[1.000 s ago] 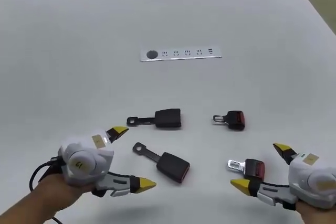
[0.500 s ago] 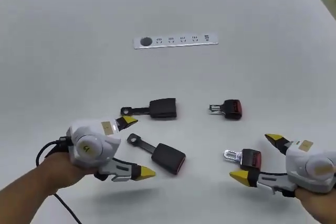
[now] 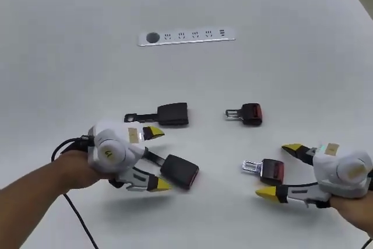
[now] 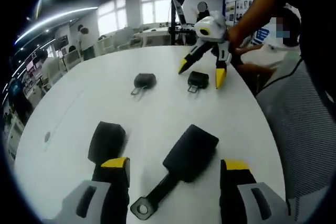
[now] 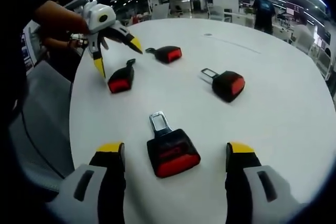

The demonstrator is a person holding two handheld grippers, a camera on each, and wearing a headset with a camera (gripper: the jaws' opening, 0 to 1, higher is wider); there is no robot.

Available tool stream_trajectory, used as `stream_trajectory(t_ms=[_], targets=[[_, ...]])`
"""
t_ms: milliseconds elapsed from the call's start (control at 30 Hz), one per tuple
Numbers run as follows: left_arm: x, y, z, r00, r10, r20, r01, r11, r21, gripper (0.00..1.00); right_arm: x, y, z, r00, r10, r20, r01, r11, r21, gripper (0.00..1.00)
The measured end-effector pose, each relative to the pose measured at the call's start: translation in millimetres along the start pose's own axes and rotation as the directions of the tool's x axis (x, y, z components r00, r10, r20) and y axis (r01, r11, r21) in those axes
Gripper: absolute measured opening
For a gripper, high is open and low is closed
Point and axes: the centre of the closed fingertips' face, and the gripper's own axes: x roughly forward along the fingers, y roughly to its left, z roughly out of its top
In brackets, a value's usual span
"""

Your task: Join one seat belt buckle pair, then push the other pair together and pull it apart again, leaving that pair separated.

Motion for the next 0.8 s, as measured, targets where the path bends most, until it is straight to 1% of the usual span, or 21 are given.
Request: stream_trajectory(t_ms=[33, 67, 100, 233, 300, 367, 400, 433, 467, 567, 600, 700, 733, 767, 800], targets=[[3.5, -1.6, -2.5, 0.9996, -0.021, -0.016, 0.021, 1.0, 0.02, 0.7, 0.1, 0.3, -1.3, 0.9999, 0.01, -0.009, -0.01, 1.0, -0.005, 0.78], [6.0, -2.8, -4.5, 0.9989, -0.036, -0.03, 0.037, 0.999, 0.038, 0.69, 0.2, -0.8, 1.8, 0.9999, 0.011, 0.007, -0.011, 0.999, -0.032, 0.77], [9.5, -3.2, -6.0, 0.9981, -0.046, -0.041, 0.048, 0.998, 0.045, 0.67, -0.7, 1.2, 0.0, 0.9997, 0.025, 0.0, -0.025, 0.999, -0.022, 0.77], [19.2, -2.8, -10.5, 0.9948, -0.077, -0.068, 0.081, 0.995, 0.06, 0.62, -1.4, 0.5, -0.6, 0.9989, 0.046, -0.012, -0.046, 0.998, -0.038, 0.73], [23.0, -3.5, -11.7, 0.9931, -0.088, -0.078, 0.095, 0.992, 0.089, 0.57, -1.8, 2.4, -1.2, 0.9976, 0.066, -0.02, -0.066, 0.996, -0.051, 0.69], [26.2, -7.3, -12.5, 0.9902, -0.104, -0.092, 0.115, 0.986, 0.122, 0.53, -2.9, 4.7, -1.9, 0.9961, 0.085, -0.024, -0.087, 0.994, -0.068, 0.65], [27.4, -8.0, -12.9, 0.9896, -0.107, -0.096, 0.119, 0.985, 0.128, 0.52, -3.4, 6.0, -1.9, 0.9956, 0.09, -0.028, -0.091, 0.994, -0.066, 0.63], [28.0, -10.0, -9.8, 0.9893, -0.121, -0.081, 0.13, 0.985, 0.111, 0.52, -3.3, 7.2, -1.4, 0.9948, 0.098, -0.029, -0.1, 0.992, -0.072, 0.62], [28.1, -9.2, -10.3, 0.9889, -0.12, -0.087, 0.13, 0.985, 0.112, 0.51, -3.8, 9.3, -2.0, 0.9935, 0.109, -0.032, -0.111, 0.991, -0.076, 0.61], [28.5, -12.3, -9.8, 0.9871, -0.136, -0.084, 0.145, 0.984, 0.107, 0.48, -6.8, 13.1, -5.3, 0.9902, 0.13, -0.052, -0.135, 0.985, -0.107, 0.54], [28.7, -11.9, -9.6, 0.9878, -0.134, -0.08, 0.142, 0.984, 0.11, 0.48, -7.4, 13.5, -5.8, 0.9895, 0.132, -0.059, -0.138, 0.984, -0.113, 0.52], [29.5, -14.5, -10.1, 0.9908, -0.12, -0.062, 0.125, 0.988, 0.087, 0.43, -8.1, 11.4, -6.5, 0.9881, 0.136, -0.072, -0.145, 0.98, -0.138, 0.49], [29.5, -14.5, -10.8, 0.992, -0.112, -0.058, 0.116, 0.99, 0.076, 0.4, -7.9, 9.2, -7.0, 0.9881, 0.134, -0.076, -0.143, 0.979, -0.143, 0.48], [30.8, -9.3, -8.9, 0.9973, -0.065, -0.034, 0.066, 0.998, 0.022, 0.38, -8.1, 6.7, -7.9, 0.9873, 0.13, -0.091, -0.143, 0.976, -0.161, 0.44], [29.6, -8.8, -10.2, 0.9976, -0.058, -0.038, 0.059, 0.998, 0.023, 0.37, -8.6, 6.5, -8.6, 0.986, 0.132, -0.101, -0.148, 0.975, -0.166, 0.39]])
